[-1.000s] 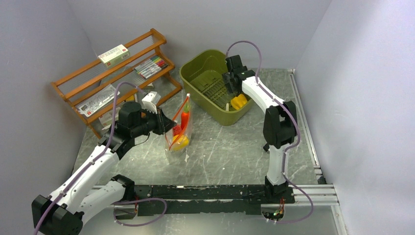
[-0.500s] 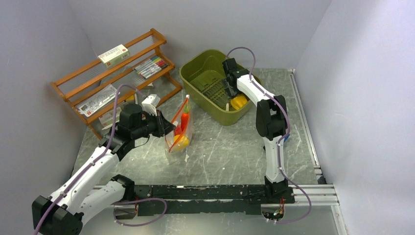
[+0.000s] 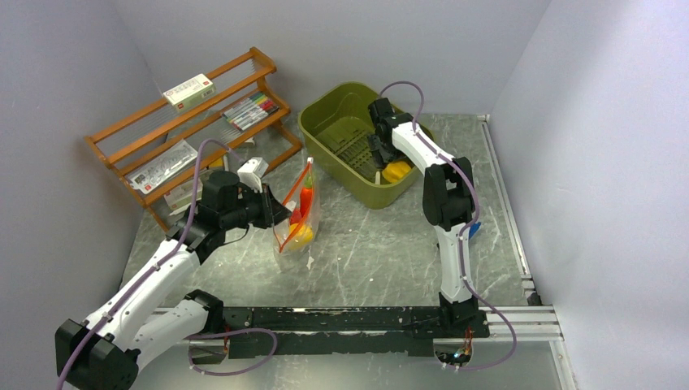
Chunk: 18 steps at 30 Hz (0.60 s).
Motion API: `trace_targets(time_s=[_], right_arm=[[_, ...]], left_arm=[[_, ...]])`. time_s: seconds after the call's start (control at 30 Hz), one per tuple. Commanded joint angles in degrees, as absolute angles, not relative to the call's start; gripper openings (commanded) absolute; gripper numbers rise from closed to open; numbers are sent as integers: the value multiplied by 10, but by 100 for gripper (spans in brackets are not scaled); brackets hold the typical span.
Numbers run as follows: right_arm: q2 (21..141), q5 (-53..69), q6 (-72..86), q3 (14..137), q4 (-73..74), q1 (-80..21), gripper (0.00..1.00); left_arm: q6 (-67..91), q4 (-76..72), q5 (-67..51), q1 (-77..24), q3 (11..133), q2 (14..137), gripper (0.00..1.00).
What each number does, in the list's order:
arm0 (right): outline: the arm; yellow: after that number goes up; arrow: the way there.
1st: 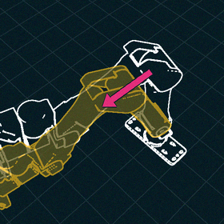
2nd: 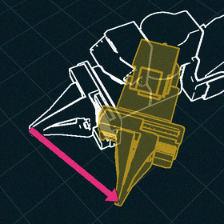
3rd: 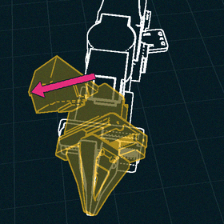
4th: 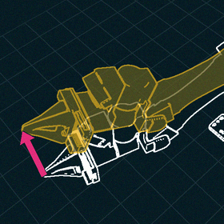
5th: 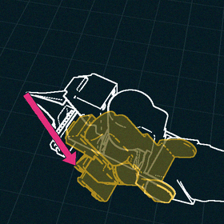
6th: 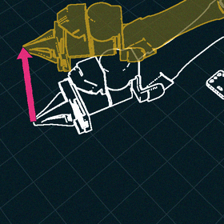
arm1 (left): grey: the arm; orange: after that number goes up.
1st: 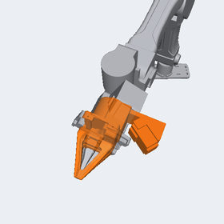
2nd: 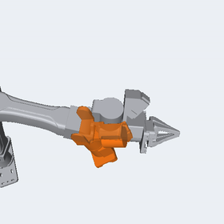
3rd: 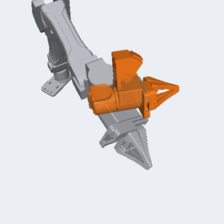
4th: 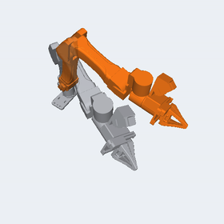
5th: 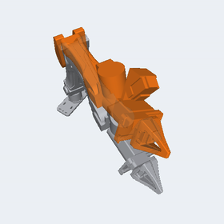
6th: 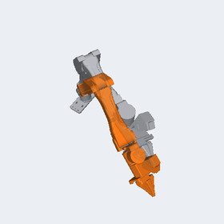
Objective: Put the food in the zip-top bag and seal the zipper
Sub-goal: Pick up the fake vegetable at the center of the board.
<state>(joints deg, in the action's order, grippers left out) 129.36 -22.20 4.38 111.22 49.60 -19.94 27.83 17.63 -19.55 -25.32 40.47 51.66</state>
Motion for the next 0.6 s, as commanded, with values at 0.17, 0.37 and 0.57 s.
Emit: trace_targets(time_s=[0.17,0.37,0.57], right_arm=[[1249,-190,54,1096,530,-196,84],[1244,-167,59,1099,531,-196,66],[1231,-145,64,1108,520,-197,57]], left_arm=[[272,181,-189,-250,420,509,7],[272,183,-187,-250,418,498,7],[275,179,-187,-250,415,496,7]])
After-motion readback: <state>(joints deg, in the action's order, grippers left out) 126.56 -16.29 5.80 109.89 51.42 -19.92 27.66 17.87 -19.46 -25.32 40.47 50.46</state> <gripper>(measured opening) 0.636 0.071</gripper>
